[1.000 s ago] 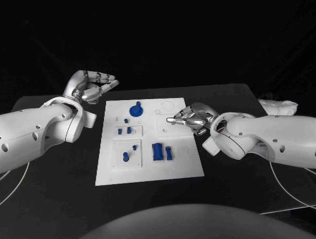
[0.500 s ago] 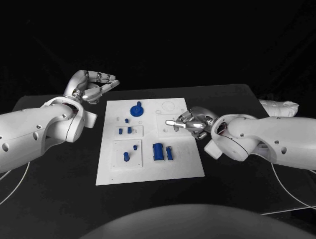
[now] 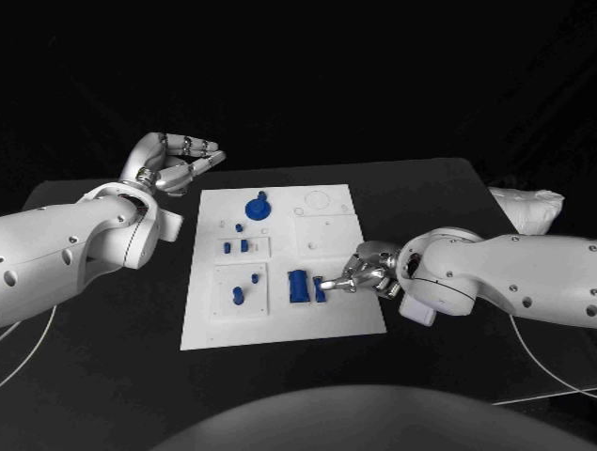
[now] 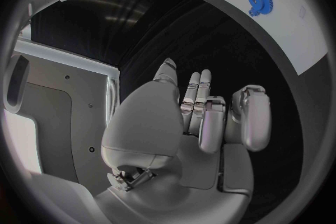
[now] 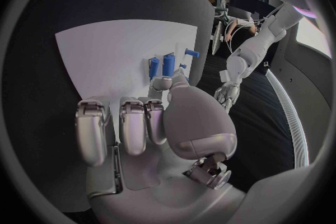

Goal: Assemble the parts on the task board

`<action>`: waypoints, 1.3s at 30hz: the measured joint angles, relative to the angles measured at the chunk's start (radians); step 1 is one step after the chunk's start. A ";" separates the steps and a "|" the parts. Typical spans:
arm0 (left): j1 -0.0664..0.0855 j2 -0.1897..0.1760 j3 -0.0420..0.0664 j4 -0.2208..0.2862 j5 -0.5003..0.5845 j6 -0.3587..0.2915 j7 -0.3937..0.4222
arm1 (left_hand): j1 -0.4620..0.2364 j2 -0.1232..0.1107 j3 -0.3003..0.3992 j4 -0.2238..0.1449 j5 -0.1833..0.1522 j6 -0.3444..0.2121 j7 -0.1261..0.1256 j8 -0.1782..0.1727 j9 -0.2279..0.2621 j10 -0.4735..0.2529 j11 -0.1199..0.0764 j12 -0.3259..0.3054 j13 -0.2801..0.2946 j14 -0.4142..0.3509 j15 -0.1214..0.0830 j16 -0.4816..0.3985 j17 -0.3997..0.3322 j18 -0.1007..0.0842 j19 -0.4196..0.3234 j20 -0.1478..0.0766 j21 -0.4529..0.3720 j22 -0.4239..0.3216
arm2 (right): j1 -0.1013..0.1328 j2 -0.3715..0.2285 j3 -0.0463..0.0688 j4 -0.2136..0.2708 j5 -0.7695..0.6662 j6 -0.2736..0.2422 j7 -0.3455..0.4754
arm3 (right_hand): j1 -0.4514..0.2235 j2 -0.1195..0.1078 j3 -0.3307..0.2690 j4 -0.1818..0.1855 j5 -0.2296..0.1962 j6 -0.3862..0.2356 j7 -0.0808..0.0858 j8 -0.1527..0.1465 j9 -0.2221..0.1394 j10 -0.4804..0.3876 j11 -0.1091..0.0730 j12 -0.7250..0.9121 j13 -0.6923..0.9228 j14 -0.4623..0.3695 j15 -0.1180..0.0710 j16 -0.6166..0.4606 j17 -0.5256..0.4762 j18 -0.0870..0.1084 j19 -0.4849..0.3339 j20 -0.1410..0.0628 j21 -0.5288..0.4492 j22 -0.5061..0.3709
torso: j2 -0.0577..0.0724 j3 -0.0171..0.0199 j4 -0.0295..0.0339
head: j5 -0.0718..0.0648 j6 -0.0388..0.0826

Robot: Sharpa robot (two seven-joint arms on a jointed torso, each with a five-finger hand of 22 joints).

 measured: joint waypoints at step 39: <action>0.000 0.000 0.000 0.001 0.000 0.001 0.000 | 0.000 0.000 0.000 0.000 0.000 0.000 0.000 0.000 0.000 0.000 0.000 0.000 0.000 0.000 0.000 0.000 0.001 0.000 0.000 0.000 0.000 0.000 | -0.011 0.070 0.001 -0.051 -0.112 0.091 -0.120 | 0.015 0.023 0.007 -0.013 0.000 -0.028 -0.005 -0.034 0.014 0.000 0.000 0.007 0.003 0.000 0.000 0.000 0.001 0.000 0.000 0.000 0.000 0.001 | -0.001 -0.0007 0.0006 | -0.007 0.000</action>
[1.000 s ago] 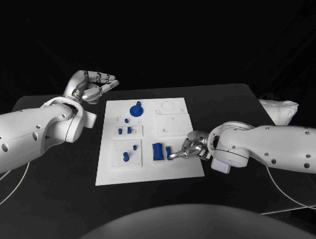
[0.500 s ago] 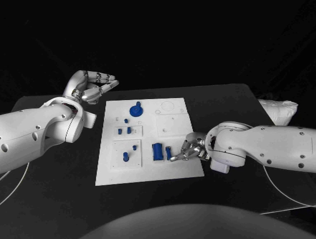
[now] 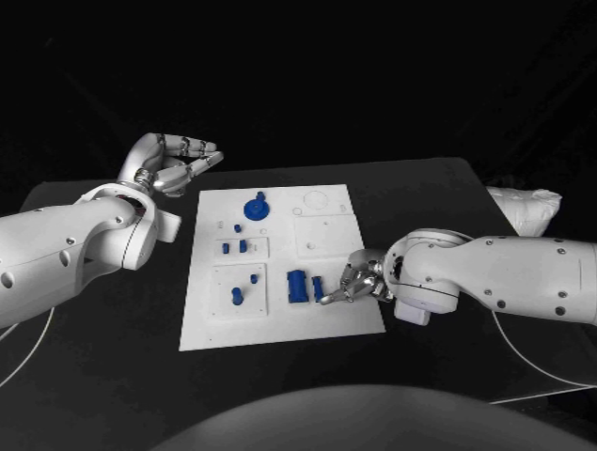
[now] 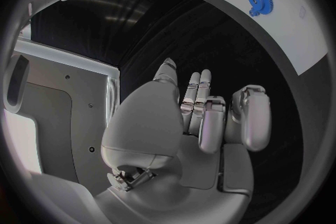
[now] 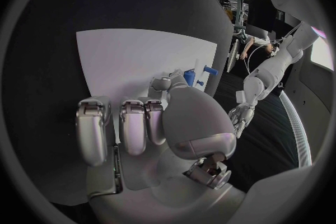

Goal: Assemble the parts on the task board

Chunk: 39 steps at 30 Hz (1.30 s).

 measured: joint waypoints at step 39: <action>0.000 0.000 0.000 0.001 0.000 0.000 0.000 | 0.000 0.000 0.000 0.000 0.000 0.000 0.000 0.000 -0.001 0.000 0.000 0.000 0.000 0.000 0.000 0.000 0.000 0.000 0.000 0.000 0.000 0.000 | -0.001 0.027 0.000 -0.024 -0.004 0.002 -0.011 | 0.037 0.019 0.035 -0.054 -0.001 -0.011 0.004 -0.006 0.002 0.002 -0.002 0.003 0.000 0.000 0.000 0.000 0.000 0.000 0.000 0.000 0.000 0.000 | 0.000 0.0001 0.0001 | -0.001 0.000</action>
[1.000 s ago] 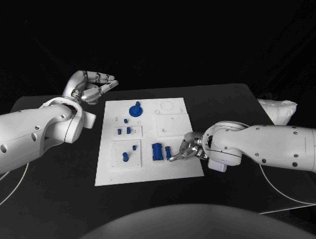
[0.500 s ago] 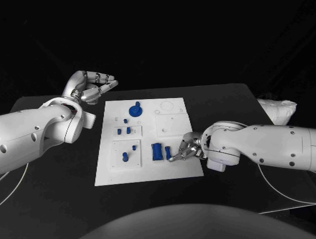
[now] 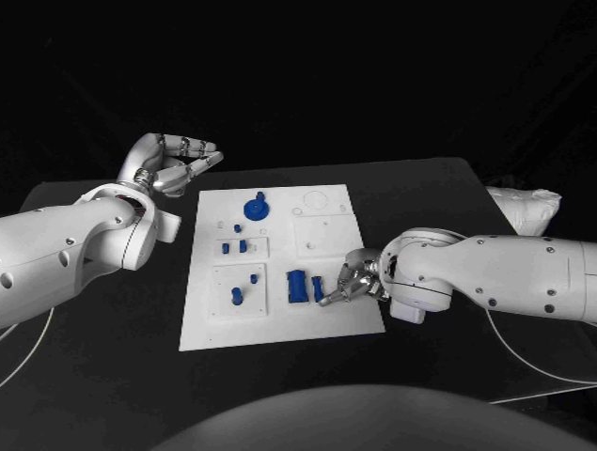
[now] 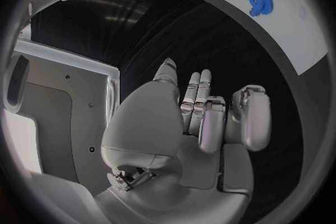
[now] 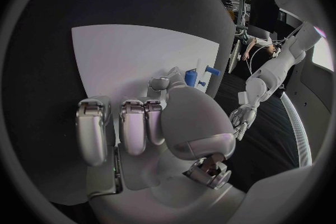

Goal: Assemble the parts on the task board

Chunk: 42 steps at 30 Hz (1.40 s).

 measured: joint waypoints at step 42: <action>0.000 -0.008 0.000 0.016 0.001 -0.006 0.011 | -0.005 0.005 -0.008 0.003 0.000 0.000 0.000 0.000 0.000 0.000 0.000 0.000 0.000 0.000 0.000 0.000 0.000 0.000 0.000 0.000 -0.035 0.000 | 0.057 -0.065 0.004 0.041 0.400 -0.491 0.643 | 0.053 0.001 -0.024 0.031 0.146 -0.479 0.153 -0.640 -0.401 -0.001 0.120 -0.001 -0.003 -0.029 0.107 -0.124 0.000 0.071 -0.159 0.080 -0.361 0.001 | 0.000 0.0019 -0.0010 | 0.022 0.002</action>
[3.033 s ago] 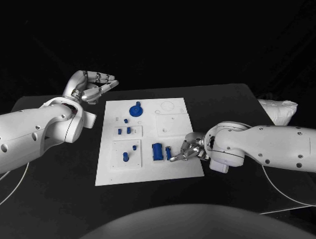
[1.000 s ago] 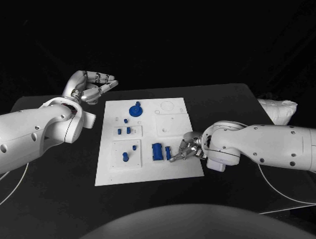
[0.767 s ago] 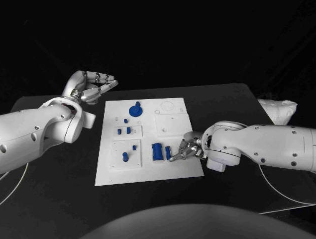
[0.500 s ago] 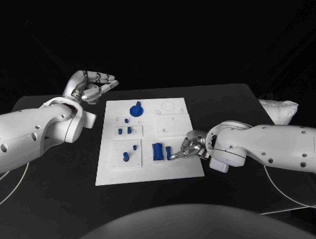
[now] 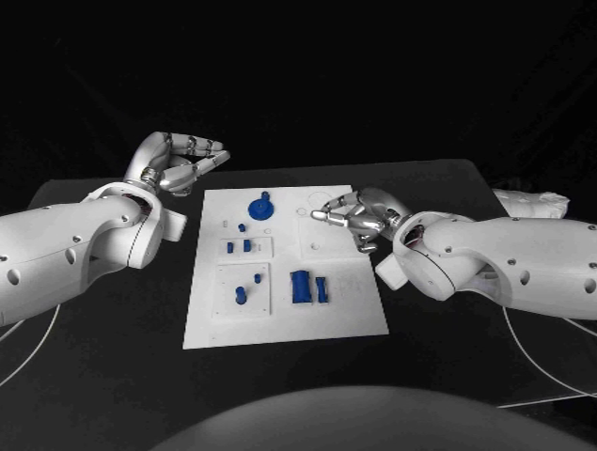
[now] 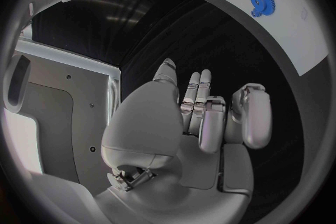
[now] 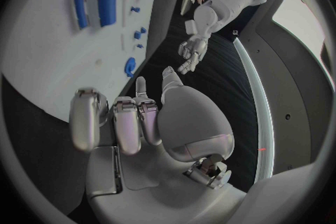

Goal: Assemble the parts on the task board

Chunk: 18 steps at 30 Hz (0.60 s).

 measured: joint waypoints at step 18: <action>-0.012 0.000 0.004 0.011 0.021 -0.016 0.030 | -0.184 0.022 -0.032 -0.037 -0.025 -0.116 -0.022 -0.033 -0.034 -0.132 -0.017 -0.029 -0.026 -0.190 -0.021 -0.393 -0.167 0.087 -0.376 -0.020 -0.554 -0.121 | -0.001 0.055 0.018 -0.070 0.196 -0.049 0.417 | -0.744 -0.040 -0.009 -0.083 -0.198 -0.606 -0.137 -0.186 -0.689 -1.293 0.065 -1.399 -1.033 -1.250 0.103 -1.287 -1.077 -0.071 -1.108 0.034 -1.202 -0.968 | -0.003 0.0025 -0.0004 | 0.004 0.021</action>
